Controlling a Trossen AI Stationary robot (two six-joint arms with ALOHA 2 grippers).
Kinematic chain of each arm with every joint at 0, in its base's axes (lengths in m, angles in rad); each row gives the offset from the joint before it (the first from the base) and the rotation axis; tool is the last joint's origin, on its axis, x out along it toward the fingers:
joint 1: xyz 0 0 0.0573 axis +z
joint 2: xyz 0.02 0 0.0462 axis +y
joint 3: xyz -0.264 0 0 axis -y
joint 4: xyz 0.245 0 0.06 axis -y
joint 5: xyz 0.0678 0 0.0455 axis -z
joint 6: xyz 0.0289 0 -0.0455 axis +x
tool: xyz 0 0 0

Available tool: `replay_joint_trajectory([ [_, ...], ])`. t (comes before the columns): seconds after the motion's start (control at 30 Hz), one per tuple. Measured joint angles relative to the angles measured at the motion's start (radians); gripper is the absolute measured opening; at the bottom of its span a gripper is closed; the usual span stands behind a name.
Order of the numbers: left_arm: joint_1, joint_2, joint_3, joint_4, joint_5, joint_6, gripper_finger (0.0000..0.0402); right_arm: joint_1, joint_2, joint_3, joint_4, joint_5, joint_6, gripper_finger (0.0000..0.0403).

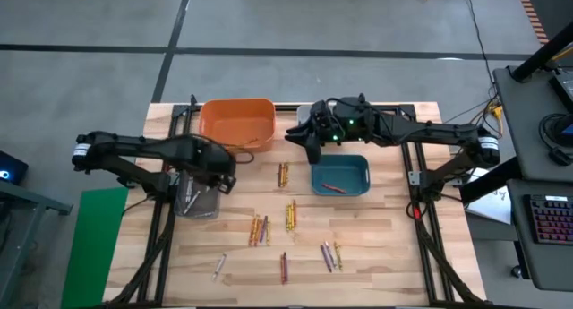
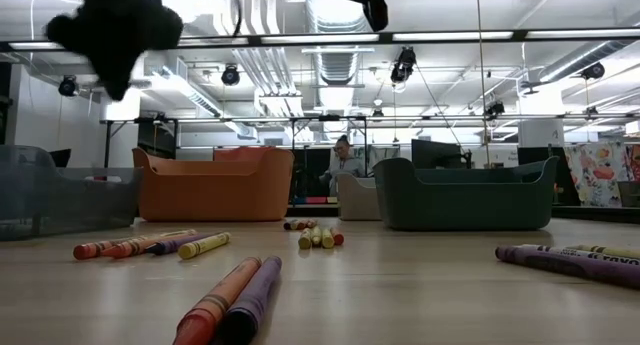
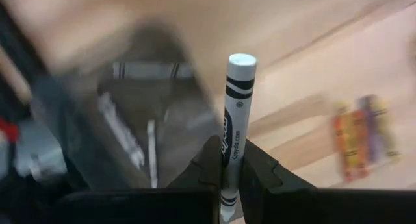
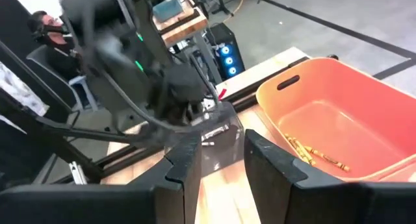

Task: Sort crayons
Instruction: Put the white crayon into the black bin

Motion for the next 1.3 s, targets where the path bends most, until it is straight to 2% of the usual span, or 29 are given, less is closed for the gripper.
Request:
replay_joint_trajectory([
  [0.17,0.001,0.001,-0.195,0.090,0.104,-0.111,0.0002,0.000,0.006,0.000,-0.019,0.000,0.006,0.0101],
  [0.53,0.006,-0.002,-0.377,0.166,0.075,-0.139,0.0001,0.000,0.007,-0.001,-0.041,0.001,0.017,0.0100],
  [1.3,0.005,-0.002,-0.421,0.192,0.056,-0.150,0.0027,0.000,0.007,-0.001,-0.052,0.002,0.043,0.0109],
])
